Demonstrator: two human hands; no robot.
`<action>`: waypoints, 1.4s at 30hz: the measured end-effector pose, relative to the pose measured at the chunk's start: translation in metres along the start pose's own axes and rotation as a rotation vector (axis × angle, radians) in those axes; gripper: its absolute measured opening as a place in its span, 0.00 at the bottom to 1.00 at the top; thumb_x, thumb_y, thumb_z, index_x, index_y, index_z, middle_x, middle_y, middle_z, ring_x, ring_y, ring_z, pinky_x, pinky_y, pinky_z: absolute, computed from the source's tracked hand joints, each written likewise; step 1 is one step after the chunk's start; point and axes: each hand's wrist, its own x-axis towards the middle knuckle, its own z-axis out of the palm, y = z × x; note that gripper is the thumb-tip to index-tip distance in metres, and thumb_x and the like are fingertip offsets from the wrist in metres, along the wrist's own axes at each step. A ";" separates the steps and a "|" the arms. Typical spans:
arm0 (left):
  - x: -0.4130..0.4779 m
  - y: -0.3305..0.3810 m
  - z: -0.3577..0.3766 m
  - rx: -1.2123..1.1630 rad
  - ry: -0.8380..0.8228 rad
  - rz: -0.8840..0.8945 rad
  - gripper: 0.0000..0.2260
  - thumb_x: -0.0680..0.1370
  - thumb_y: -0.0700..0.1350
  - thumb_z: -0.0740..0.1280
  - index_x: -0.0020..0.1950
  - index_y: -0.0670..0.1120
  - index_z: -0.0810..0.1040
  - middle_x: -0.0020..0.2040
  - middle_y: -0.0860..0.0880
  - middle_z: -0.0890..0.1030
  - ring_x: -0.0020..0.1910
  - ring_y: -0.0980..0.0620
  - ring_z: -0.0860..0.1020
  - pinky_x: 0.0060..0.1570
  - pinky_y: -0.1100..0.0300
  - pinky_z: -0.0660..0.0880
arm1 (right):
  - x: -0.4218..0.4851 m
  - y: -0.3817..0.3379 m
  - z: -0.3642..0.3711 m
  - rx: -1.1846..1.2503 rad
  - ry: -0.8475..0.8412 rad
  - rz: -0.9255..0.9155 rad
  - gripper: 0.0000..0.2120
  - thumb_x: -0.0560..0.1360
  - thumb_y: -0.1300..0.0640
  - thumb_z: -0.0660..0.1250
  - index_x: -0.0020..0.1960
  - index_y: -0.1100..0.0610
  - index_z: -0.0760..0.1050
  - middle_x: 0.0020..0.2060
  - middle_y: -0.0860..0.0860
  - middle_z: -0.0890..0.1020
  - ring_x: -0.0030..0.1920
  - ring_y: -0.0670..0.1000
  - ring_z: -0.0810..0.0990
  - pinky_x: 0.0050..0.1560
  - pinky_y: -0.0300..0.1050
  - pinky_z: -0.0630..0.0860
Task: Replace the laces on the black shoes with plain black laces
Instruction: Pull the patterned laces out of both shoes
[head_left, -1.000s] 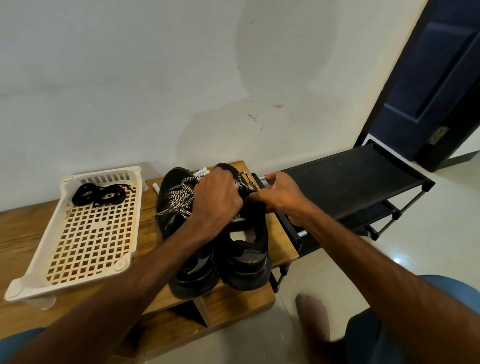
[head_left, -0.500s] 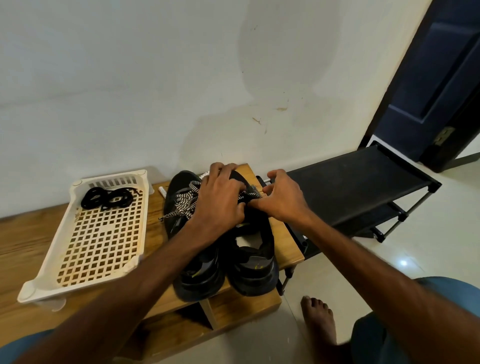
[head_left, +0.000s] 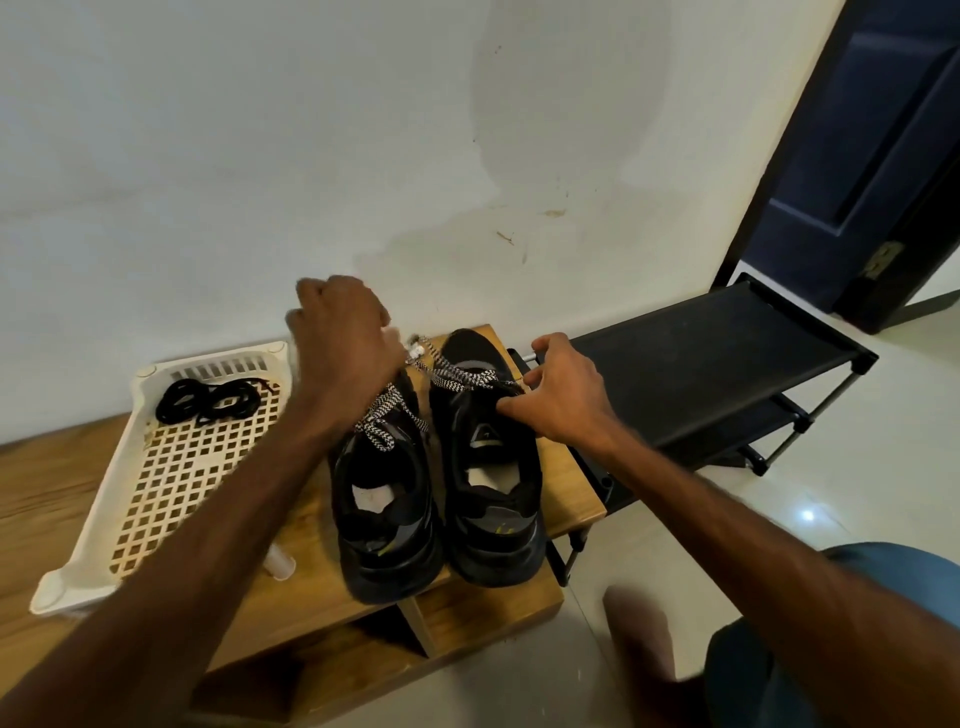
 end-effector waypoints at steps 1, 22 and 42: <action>-0.006 0.006 0.006 -0.020 -0.078 0.040 0.16 0.75 0.46 0.74 0.62 0.44 0.82 0.72 0.45 0.72 0.72 0.42 0.63 0.64 0.43 0.67 | 0.000 0.000 0.001 -0.008 0.003 -0.009 0.43 0.67 0.52 0.81 0.75 0.58 0.63 0.59 0.53 0.80 0.57 0.53 0.81 0.55 0.50 0.83; -0.008 0.012 0.007 0.012 -0.128 0.079 0.21 0.76 0.48 0.73 0.69 0.48 0.79 0.76 0.46 0.69 0.74 0.42 0.62 0.67 0.42 0.65 | 0.003 0.003 0.003 -0.054 0.017 -0.037 0.44 0.67 0.53 0.82 0.75 0.57 0.61 0.60 0.53 0.79 0.58 0.54 0.81 0.53 0.46 0.81; -0.001 0.010 0.000 -0.046 0.113 0.076 0.03 0.74 0.44 0.75 0.47 0.47 0.87 0.55 0.53 0.83 0.62 0.48 0.72 0.52 0.54 0.64 | -0.001 0.000 0.004 -0.093 0.006 -0.045 0.41 0.68 0.52 0.81 0.74 0.56 0.63 0.57 0.52 0.81 0.57 0.55 0.81 0.55 0.48 0.80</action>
